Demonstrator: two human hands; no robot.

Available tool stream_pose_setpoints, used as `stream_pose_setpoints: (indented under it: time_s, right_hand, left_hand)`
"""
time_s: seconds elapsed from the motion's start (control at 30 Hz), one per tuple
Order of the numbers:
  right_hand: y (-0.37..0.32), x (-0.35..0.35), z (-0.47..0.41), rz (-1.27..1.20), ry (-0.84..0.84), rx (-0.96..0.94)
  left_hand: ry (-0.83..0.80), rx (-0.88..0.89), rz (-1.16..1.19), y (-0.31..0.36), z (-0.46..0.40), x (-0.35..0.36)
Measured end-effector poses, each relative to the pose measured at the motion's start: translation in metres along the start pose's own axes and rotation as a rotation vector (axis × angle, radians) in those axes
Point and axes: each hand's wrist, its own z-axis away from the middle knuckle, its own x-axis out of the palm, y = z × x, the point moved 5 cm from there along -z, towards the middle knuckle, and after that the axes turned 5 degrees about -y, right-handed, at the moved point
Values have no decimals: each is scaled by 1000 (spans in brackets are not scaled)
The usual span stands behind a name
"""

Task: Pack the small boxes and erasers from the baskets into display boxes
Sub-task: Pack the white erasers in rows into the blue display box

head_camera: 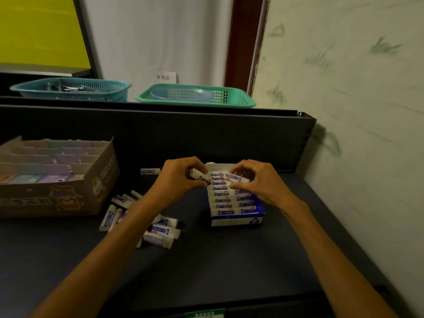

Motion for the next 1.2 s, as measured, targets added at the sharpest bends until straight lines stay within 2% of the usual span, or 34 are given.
stream_pose_setpoints:
  time_s: [0.43, 0.73, 0.97, 1.2]
  right_hand:
    - [21, -7, 3, -311, 65, 22]
    - [29, -8, -6, -405, 105, 20]
    - [33, -7, -24, -299, 144, 104]
    - [39, -4, -40, -84, 84, 82]
  left_hand:
    - [16, 9, -96, 3, -5, 14]
    - [23, -19, -85, -8, -10, 11]
    - [3, 11, -84, -18, -30, 12]
    - [-32, 26, -44, -27, -53, 24]
